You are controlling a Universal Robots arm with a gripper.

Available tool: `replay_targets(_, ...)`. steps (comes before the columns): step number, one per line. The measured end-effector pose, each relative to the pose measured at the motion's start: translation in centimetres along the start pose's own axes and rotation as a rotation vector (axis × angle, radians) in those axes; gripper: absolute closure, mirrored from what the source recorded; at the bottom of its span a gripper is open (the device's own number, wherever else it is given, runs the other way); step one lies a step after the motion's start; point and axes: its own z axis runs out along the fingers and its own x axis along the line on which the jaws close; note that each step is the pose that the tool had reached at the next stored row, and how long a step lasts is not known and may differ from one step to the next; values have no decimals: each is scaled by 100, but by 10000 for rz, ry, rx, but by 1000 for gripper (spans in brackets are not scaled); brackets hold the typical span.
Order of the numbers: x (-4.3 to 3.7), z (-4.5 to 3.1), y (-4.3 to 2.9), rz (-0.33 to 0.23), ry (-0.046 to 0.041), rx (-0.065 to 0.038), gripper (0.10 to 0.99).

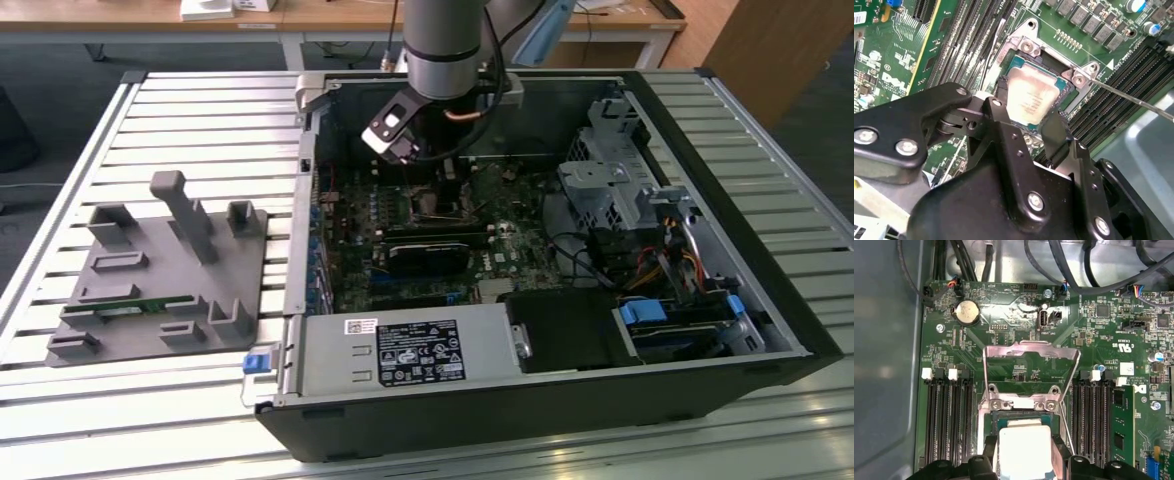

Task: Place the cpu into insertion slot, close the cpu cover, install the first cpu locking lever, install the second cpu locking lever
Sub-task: 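Place the cpu into insertion slot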

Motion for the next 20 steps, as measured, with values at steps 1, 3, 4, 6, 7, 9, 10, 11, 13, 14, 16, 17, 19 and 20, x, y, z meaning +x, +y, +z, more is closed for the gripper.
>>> replay_targets(1, -1, 3, 0, -36, 2, -1, 541)
replay_targets(3, -1, 10, -2, -118, 6, -3, 541)
replay_targets(4, -1, 12, -2, -139, 7, -4, 541)
replay_targets(6, 0, 19, -2, -161, 10, -5, 529)
replay_targets(7, 0, 22, -2, -169, 11, -6, 529)
replay_targets(9, 0, 29, -2, -188, 12, -6, 467)
replay_targets(10, 0, 34, -3, -201, 13, -7, 467)
replay_targets(11, 0, 40, -3, -214, 15, -7, 467)
replay_targets(13, 1, 52, -4, -237, 18, -8, 467)
replay_targets(14, 1, 60, -4, -240, 18, -7, 467)
replay_targets(16, 2, 75, -6, -240, 18, -4, 467)
replay_targets(17, 2, 81, -6, -240, 18, -3, 467)
replay_targets(19, 2, 90, -6, -240, 17, -1, 467)
replay_targets(20, 2, 95, -7, -241, 17, -1, 467)
